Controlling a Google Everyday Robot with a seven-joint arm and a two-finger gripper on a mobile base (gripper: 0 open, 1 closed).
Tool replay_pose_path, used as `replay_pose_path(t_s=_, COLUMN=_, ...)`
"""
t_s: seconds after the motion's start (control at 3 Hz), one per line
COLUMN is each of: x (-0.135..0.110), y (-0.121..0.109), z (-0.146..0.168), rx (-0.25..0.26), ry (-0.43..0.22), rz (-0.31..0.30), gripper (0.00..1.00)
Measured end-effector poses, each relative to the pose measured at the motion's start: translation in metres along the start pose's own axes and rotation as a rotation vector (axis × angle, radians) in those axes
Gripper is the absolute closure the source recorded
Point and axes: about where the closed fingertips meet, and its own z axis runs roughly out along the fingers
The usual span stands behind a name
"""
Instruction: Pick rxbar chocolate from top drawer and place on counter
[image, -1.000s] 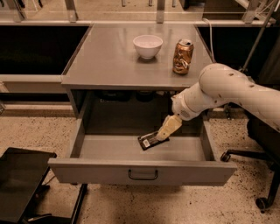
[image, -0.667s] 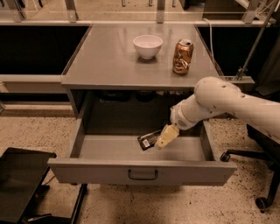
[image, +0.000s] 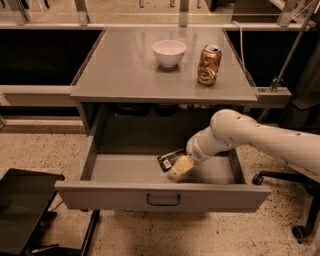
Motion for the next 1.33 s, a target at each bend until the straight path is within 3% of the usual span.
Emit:
replay_pose_path(t_s=0.33, x=-0.033, y=0.008, z=0.015, rx=-0.040, ry=-0.109, rz=0.009, gripper=0.00)
replay_pose_path(t_s=0.67, x=-0.033, y=0.008, z=0.015, rx=-0.040, ry=-0.109, rz=0.009, gripper=0.00)
replay_pose_path(t_s=1.0, x=-0.005, y=-0.023, z=0.013, rx=-0.013, ry=-0.066, rz=0.066, gripper=0.00)
replay_pose_path(t_s=1.33, x=-0.004, y=-0.024, z=0.012, rx=-0.012, ry=-0.066, rz=0.066, gripper=0.00)
